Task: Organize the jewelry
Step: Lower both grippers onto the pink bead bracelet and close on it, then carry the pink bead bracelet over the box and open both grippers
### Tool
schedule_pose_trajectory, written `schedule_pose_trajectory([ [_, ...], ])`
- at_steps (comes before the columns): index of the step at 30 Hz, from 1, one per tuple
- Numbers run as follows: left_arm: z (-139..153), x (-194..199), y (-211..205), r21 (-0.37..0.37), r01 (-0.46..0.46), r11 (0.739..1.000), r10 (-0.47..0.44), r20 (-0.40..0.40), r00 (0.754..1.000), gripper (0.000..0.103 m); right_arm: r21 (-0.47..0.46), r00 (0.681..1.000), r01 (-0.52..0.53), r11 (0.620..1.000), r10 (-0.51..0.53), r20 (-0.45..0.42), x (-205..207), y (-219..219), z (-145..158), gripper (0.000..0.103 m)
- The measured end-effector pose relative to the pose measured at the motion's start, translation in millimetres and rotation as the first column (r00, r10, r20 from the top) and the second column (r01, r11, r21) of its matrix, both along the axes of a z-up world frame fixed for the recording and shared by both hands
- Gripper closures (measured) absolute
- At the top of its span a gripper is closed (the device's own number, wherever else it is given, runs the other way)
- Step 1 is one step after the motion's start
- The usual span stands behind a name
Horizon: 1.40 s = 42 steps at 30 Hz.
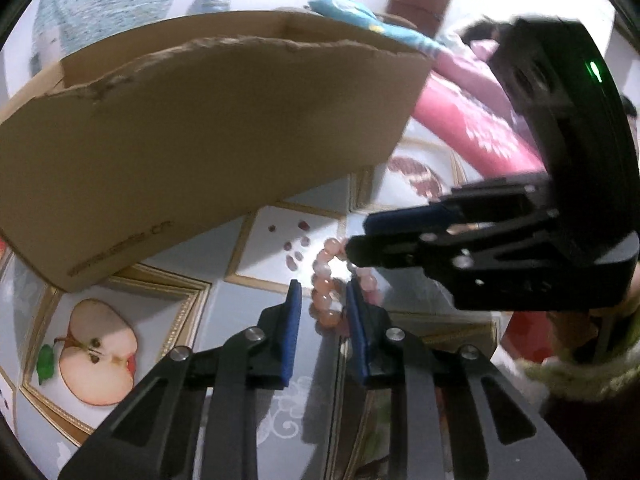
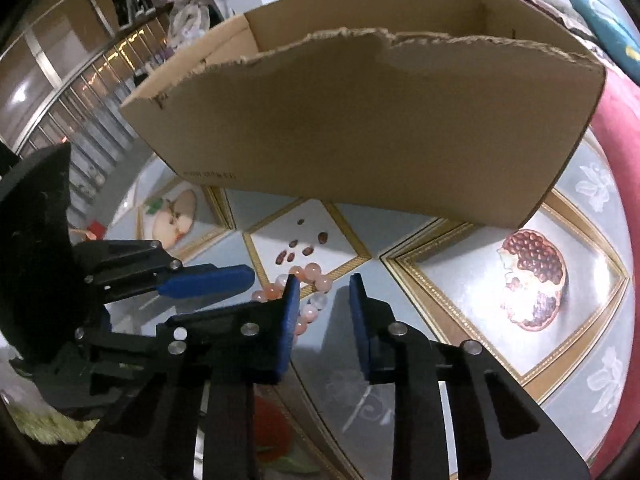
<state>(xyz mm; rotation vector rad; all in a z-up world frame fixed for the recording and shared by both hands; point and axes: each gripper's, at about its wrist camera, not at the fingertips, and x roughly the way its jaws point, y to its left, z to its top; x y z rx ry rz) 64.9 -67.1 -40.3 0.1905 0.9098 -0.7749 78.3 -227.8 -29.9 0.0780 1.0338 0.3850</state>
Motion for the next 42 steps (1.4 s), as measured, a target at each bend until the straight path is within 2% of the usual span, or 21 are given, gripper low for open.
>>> schedule_pose_trajectory([
  [7, -1, -3, -16, 0.106, 0.036, 0.994, -0.044, 0.075, 0.996, 0.081, -0.025, 0.999, -0.04, 0.999, 0.039, -0.018, 3, 3, -3, 0.083],
  [10, -1, -1, -20, 0.143, 0.034, 0.989, -0.048, 0.097, 0.994, 0.084, 0.013, 0.998, -0.05, 0.999, 0.051, -0.047, 7, 1, -5, 0.084],
  [12, -3, 1, -23, 0.16, 0.03, 0.987, -0.048, 0.111, 0.993, 0.088, 0.008, 0.997, -0.059, 0.998, 0.059, -0.047, 10, 3, -5, 0.085],
  [14, -3, 3, -23, 0.169, 0.021, 0.985, -0.041, 0.119, 0.992, 0.093, -0.02, 0.997, -0.068, 0.997, 0.067, -0.04, 14, 10, -6, 0.092],
  [18, -1, 7, -21, 0.159, 0.0, 0.987, -0.018, 0.11, 0.994, 0.094, -0.026, 0.997, -0.068, 0.997, 0.067, -0.031, 13, 10, -7, 0.096],
  [22, 10, 7, -15, 0.089, -0.009, 0.996, 0.001, 0.082, 0.997, 0.094, -0.002, 0.998, -0.061, 0.998, 0.061, -0.017, 6, 7, -3, 0.096],
  [26, 34, 0, -9, 0.022, 0.003, 1.0, -0.005, 0.088, 0.996, 0.094, 0.024, 0.998, -0.059, 0.998, 0.058, 0.027, -4, 1, 19, 0.096],
  [30, 78, -9, -1, -0.057, 0.025, 0.998, -0.015, 0.161, 0.987, 0.094, 0.056, 0.991, -0.076, 0.996, 0.069, 0.111, -11, -3, 57, 0.096],
  [34, 124, -6, 4, -0.134, 0.047, 0.99, -0.013, 0.242, 0.97, 0.094, 0.061, 0.972, -0.111, 0.992, 0.096, 0.216, -10, -5, 101, 0.096],
  [37, 152, 2, 10, -0.166, 0.054, 0.985, -0.002, 0.298, 0.955, 0.094, 0.049, 0.948, -0.15, 0.988, 0.129, 0.292, 4, 1, 131, 0.096],
  [39, 164, 13, 16, -0.172, 0.034, 0.984, 0.022, 0.313, 0.95, 0.094, 0.052, 0.942, -0.166, 0.985, 0.143, 0.305, 17, 6, 141, 0.096],
  [42, 170, 43, 24, -0.195, -0.014, 0.981, 0.065, 0.258, 0.964, 0.094, 0.083, 0.951, -0.203, 0.976, 0.176, 0.254, 58, 10, 142, 0.096],
])
